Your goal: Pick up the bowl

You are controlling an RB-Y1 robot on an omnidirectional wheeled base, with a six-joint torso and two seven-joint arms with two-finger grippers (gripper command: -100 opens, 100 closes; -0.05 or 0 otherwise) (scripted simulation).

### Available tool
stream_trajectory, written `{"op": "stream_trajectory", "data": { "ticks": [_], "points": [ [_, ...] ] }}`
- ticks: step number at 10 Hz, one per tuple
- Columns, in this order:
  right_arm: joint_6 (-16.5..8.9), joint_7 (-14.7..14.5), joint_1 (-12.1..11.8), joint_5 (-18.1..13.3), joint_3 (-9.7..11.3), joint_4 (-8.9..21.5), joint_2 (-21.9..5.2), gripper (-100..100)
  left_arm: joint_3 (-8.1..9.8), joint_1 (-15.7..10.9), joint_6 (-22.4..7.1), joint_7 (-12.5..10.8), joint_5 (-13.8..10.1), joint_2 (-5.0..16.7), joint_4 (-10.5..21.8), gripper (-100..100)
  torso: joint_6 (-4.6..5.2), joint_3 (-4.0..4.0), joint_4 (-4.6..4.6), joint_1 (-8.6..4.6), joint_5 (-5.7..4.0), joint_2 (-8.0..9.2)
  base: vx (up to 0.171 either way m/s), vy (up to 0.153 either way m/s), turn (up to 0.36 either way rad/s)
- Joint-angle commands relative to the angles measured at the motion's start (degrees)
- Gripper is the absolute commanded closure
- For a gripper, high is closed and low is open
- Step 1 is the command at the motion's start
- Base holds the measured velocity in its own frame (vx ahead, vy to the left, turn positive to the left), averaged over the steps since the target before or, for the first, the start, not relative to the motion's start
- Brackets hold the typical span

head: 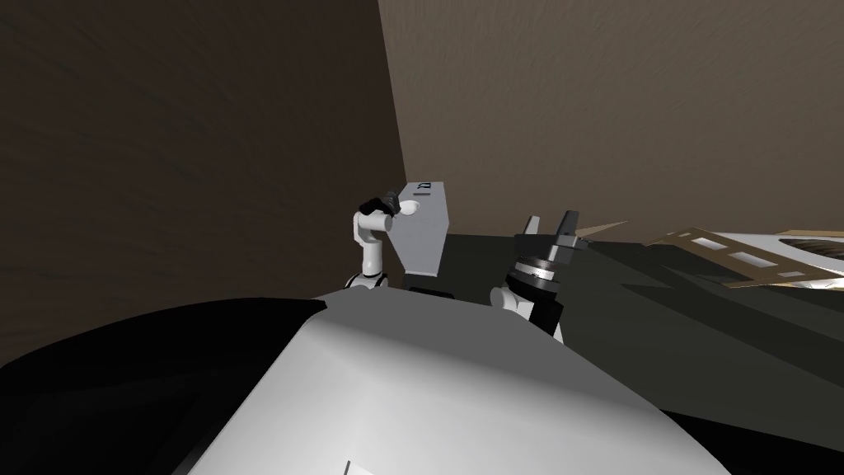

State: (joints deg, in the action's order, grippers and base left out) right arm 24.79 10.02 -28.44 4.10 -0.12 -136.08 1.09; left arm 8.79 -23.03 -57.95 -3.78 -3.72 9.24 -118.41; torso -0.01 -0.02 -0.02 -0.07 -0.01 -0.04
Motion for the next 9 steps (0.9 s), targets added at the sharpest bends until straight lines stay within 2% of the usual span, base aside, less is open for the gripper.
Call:
{"op": "stream_trajectory", "data": {
  "ticks": [1,2,3,4,6,7,8,9],
  "points": [
    [0.0,0.0,0.0,0.0,0.0,0.0,0.0,0,0.03,-0.2,-1.87,-0.05,0.12,-0.12,0.19,-100,0.0,0.0,0.0,0.0,0.0,0.0,0.004,-0.007,0.002],
    [0.0,0.0,0.0,0.0,0.0,0.0,0.0,0,0.81,-2.24,-3.96,-0.4,0.24,-0.17,1.68,-100,0.0,0.0,0.0,0.04,0.01,0.01,0.003,-0.014,-0.01],
    [0.0,0.0,0.0,0.0,0.0,0.0,0.0,0,0.81,-2.24,-5.45,-0.4,0.24,-0.17,1.68,-100,0.0,0.0,0.0,0.01,0.0,0.01,0.006,-0.014,-0.008],
    [0.0,0.0,0.0,0.0,0.0,0.0,0.0,0,1.61,-4.22,-6.93,-0.8,0.37,-0.2,3.21,-100,0.0,0.0,0.0,0.02,0.01,0.0,0.011,-0.017,-0.013],
    [0.0,0.0,0.0,0.0,0.0,0.0,0.0,0,1.61,-4.22,-9.23,-0.8,0.37,-0.2,3.21,-100,0.0,-0.01,-0.01,0.01,0.0,-0.01,0.005,-0.011,-0.004],
    [0.0,0.0,0.0,0.0,0.0,0.0,0.0,0,2.4,-6.12,-11.38,-1.24,0.52,-0.2,4.75,-100,-0.01,0.01,0.0,0.04,0.01,0.01,0.008,-0.011,-0.016],
    [0.0,0.0,0.0,0.0,0.0,0.0,0.0,0,2.4,-6.12,-12.78,-1.24,0.52,-0.2,4.75,-100,0.0,0.0,0.0,0.03,0.01,0.0,0.01,-0.012,-0.01],
    [0.0,0.0,0.0,0.0,0.0,0.0,0.0,0,3.2,-7.94,-14.6,-1.72,0.68,-0.16,6.27,-100,0.0,-0.01,-0.01,0.02,0.01,-0.01,0.015,-0.018,-0.022]
  ]
}}
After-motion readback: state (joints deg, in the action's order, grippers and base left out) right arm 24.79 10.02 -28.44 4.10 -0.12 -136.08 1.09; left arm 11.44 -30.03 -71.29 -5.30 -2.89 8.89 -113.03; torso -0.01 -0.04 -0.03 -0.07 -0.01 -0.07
